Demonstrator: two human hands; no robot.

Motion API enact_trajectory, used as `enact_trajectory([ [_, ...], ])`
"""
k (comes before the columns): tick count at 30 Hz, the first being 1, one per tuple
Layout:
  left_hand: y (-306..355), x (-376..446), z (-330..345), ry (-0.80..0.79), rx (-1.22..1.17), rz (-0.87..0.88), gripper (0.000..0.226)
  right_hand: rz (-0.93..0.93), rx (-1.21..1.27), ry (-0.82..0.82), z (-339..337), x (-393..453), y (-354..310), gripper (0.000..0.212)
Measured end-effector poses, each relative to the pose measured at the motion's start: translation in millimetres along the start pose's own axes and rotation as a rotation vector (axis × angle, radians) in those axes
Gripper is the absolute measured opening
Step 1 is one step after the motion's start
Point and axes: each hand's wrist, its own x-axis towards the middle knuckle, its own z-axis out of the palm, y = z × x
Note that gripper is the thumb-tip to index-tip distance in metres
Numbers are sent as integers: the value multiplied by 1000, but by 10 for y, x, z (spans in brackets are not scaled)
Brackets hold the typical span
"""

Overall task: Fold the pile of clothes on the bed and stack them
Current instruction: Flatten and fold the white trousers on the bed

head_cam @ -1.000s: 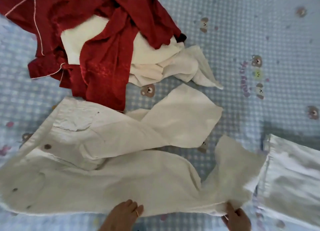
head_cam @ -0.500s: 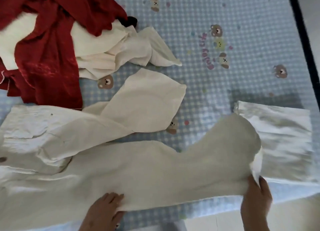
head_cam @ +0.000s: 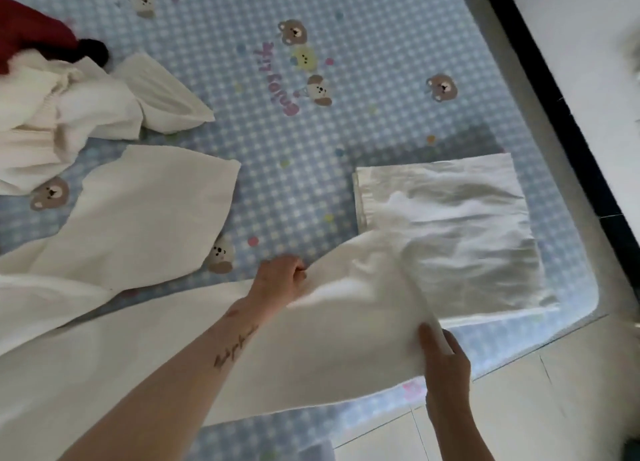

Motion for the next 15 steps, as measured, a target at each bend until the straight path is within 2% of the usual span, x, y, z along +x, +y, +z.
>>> enact_trajectory([
  [3, 110, 133, -238, 323, -274, -80, 8, -125, 74, -77, -271, -3, -105, 16],
  [5, 275, 249, -362, 480, -265, -31, 8, -125, 79, -77, -368, 146, -184, 20],
  [7, 457, 336, -320, 442, -181, -7, 14, -103, -18, -58, -349, 370, -222, 24],
  [9, 518, 275, -121, 359, -12, -14, 33, -113, -228, -61, -286, 543, -214, 25],
  [11, 380, -21, 105, 362, 85, -17, 48, -161, -416, 13, -248, 597, -174, 20],
  [13, 70, -513, 314, 387, 95, -48, 51, -330, -558, 200, -237, 537, -156, 26],
  [15, -411, -1117, 443, 372, 118, -186, 52, -557, -689, 264, -78, 365, -180, 40],
])
